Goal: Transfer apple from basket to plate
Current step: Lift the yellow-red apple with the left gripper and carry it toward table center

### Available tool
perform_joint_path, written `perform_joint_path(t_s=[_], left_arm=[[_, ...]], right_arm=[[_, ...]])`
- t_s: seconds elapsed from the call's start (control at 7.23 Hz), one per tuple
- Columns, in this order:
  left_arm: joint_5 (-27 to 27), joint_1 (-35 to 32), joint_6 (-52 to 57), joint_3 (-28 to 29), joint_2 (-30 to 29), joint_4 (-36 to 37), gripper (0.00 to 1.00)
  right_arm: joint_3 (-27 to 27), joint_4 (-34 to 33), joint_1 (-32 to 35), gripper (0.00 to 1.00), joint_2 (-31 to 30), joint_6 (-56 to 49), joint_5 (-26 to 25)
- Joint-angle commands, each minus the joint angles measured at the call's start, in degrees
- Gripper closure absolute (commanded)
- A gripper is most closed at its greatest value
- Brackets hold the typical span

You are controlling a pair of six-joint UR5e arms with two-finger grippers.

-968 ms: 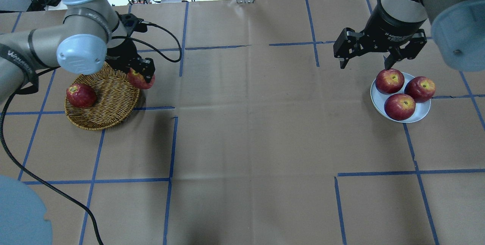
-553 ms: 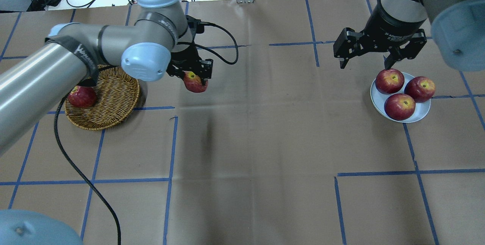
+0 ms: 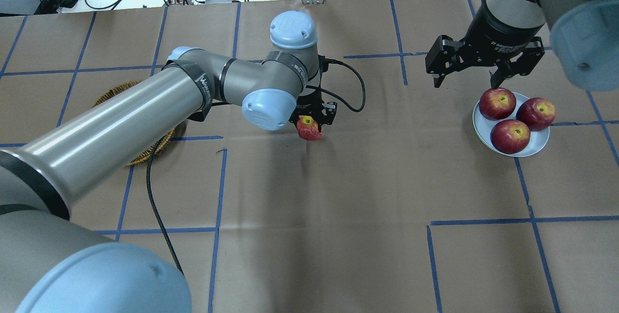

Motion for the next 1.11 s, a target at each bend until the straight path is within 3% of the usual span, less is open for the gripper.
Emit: perform_joint_path(t_s=[0.0, 0.14, 0.28, 0.55, 0.69, 0.97], left_arm=[[0.1, -0.8, -0.3, 0.3, -1.2, 1.1, 0.61], [0.6, -0.7, 0.1, 0.4, -1.6, 1.3, 0.41], [0.7, -0.7, -0.3, 0.3, -1.2, 1.5, 0.02], [1.0, -0.3, 0.0, 0.5, 0.1, 1.1, 0.01], [2.4, -0.1, 0.4, 0.1, 3.6, -0.3, 0.01], [2.7, 4.6, 5.2, 0.4, 12.7, -10.0, 0.01]], right_arm=[[0.0, 0.0, 0.0, 0.00, 0.0, 0.0, 0.0], [0.0, 0.0, 0.0, 0.00, 0.0, 0.0, 0.0], [0.0, 0.0, 0.0, 0.00, 0.0, 0.0, 0.0], [0.0, -0.2, 0.0, 0.00, 0.1, -0.1, -0.1], [0.0, -0.2, 0.0, 0.00, 0.1, -0.1, -0.2], [-0.1, -0.4, 0.0, 0.00, -0.2, -0.1, -0.4]])
